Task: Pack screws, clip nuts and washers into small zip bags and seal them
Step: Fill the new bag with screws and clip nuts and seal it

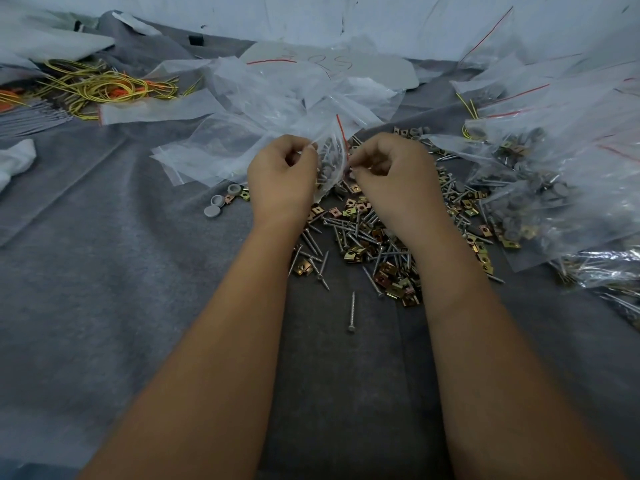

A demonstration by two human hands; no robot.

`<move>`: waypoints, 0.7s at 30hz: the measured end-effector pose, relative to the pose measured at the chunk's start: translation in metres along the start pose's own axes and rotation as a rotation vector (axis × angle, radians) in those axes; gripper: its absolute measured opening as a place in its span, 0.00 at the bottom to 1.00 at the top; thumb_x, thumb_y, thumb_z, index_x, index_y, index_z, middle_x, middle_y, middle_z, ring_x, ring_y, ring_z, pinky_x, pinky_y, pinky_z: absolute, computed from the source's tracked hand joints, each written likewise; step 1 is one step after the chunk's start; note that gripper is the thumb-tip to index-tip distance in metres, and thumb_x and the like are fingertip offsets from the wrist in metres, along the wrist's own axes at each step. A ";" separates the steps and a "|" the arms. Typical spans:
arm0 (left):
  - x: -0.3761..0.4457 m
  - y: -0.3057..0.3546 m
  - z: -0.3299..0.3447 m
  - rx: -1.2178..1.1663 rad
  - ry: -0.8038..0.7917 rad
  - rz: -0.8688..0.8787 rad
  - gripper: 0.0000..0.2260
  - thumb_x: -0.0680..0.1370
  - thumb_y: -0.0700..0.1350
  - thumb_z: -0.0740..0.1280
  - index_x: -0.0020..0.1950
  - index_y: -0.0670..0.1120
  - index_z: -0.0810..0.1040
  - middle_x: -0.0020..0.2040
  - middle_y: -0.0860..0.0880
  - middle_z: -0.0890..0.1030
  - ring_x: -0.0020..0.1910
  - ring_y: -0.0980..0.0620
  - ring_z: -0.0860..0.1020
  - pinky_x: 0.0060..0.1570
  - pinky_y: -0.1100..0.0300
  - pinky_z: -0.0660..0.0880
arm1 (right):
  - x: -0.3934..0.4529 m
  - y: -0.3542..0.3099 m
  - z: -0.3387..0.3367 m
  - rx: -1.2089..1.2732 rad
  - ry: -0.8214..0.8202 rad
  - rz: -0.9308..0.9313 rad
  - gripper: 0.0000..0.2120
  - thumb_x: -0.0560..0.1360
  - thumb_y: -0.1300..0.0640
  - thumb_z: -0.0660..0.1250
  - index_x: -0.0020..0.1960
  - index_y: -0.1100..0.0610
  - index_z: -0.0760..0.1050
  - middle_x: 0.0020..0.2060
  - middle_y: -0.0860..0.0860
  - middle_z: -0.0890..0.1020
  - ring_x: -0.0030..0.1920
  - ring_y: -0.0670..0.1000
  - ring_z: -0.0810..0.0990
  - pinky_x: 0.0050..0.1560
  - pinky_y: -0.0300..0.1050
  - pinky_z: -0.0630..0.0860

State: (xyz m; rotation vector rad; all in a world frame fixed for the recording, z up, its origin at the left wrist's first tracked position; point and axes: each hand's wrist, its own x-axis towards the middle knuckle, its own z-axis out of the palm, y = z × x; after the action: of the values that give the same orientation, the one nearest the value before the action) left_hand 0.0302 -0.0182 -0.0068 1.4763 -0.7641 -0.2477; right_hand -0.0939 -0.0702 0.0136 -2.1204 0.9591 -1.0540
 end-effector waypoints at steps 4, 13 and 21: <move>0.001 0.000 0.000 -0.022 0.015 -0.015 0.05 0.77 0.40 0.66 0.43 0.46 0.81 0.21 0.58 0.71 0.23 0.62 0.68 0.26 0.71 0.63 | -0.004 -0.002 0.000 -0.203 -0.279 -0.011 0.09 0.74 0.62 0.69 0.49 0.49 0.83 0.44 0.45 0.83 0.44 0.44 0.79 0.47 0.37 0.74; 0.002 -0.002 -0.001 -0.013 0.005 -0.015 0.05 0.78 0.41 0.66 0.44 0.47 0.81 0.21 0.59 0.70 0.23 0.62 0.67 0.26 0.69 0.64 | -0.005 -0.012 -0.004 -0.539 -0.507 -0.010 0.14 0.76 0.58 0.66 0.58 0.48 0.82 0.51 0.52 0.82 0.52 0.56 0.79 0.55 0.51 0.77; 0.001 0.000 -0.001 -0.035 0.009 -0.026 0.05 0.78 0.40 0.66 0.43 0.46 0.81 0.21 0.57 0.68 0.22 0.61 0.66 0.26 0.69 0.64 | -0.006 -0.010 0.000 -0.552 -0.344 -0.040 0.06 0.73 0.55 0.71 0.49 0.48 0.81 0.49 0.49 0.82 0.53 0.54 0.78 0.56 0.50 0.75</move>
State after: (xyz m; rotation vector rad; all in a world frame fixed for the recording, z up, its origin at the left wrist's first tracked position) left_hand 0.0312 -0.0181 -0.0070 1.4541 -0.7298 -0.2725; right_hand -0.0929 -0.0598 0.0180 -2.6571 1.1248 -0.4348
